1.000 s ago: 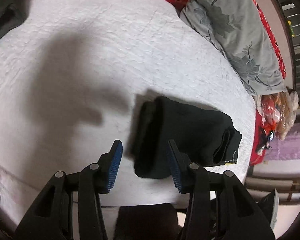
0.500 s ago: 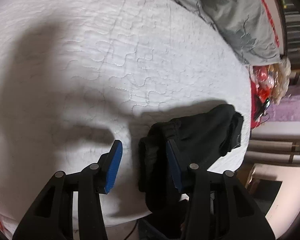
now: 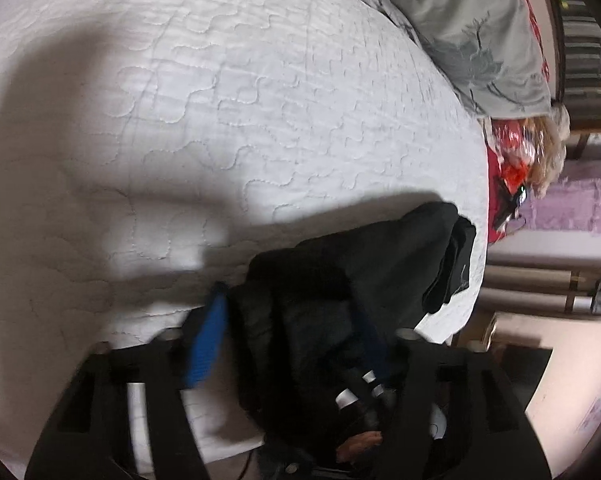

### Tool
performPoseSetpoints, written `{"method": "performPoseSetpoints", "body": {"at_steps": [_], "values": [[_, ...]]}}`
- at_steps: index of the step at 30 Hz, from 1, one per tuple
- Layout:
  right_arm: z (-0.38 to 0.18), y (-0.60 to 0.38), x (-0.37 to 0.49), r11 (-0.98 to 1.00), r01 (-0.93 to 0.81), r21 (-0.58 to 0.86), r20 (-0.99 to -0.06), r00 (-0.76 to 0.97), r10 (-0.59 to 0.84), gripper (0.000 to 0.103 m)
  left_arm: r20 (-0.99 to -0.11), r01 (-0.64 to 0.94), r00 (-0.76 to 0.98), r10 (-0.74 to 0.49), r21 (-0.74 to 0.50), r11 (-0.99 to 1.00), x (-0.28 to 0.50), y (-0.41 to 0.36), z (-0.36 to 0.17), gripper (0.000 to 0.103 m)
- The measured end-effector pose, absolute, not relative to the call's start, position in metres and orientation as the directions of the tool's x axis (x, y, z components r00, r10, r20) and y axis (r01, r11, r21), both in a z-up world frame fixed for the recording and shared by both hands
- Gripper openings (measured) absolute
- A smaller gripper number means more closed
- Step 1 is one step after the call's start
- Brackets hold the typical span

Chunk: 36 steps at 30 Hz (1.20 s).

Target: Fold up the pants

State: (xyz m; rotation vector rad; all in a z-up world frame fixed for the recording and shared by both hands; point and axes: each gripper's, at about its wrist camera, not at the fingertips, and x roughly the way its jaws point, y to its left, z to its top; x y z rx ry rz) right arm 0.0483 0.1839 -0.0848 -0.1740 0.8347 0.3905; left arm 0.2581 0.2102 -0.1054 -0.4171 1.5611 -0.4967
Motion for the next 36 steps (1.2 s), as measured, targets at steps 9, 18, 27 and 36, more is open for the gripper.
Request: {"method": "performPoseSetpoints", "body": {"at_steps": [9, 18, 27, 36], "values": [[-0.043, 0.130, 0.047, 0.900, -0.389, 0.196, -0.700, 0.588, 0.407, 0.027, -0.783, -0.081, 0.042, -0.620, -0.621, 0.779, 0.246, 0.201, -0.053, 0.018], [-0.031, 0.067, 0.058, 0.872, -0.348, 0.346, -0.674, 0.554, 0.488, 0.027, -0.841, -0.110, 0.050, -0.539, -0.541, 0.834, 0.239, 0.153, -0.036, 0.018], [-0.056, 0.106, 0.054, 0.879, -0.381, 0.287, -0.699, 0.544, 0.464, 0.069, -0.890, -0.184, -0.004, -0.457, -0.448, 0.875, 0.245, 0.186, -0.068, 0.018], [-0.074, 0.172, 0.063, 0.931, -0.365, 0.026, -0.726, 0.633, 0.269, 0.063, -0.839, -0.203, 0.015, -0.544, -0.535, 0.820, 0.252, 0.215, -0.079, 0.018]]}}
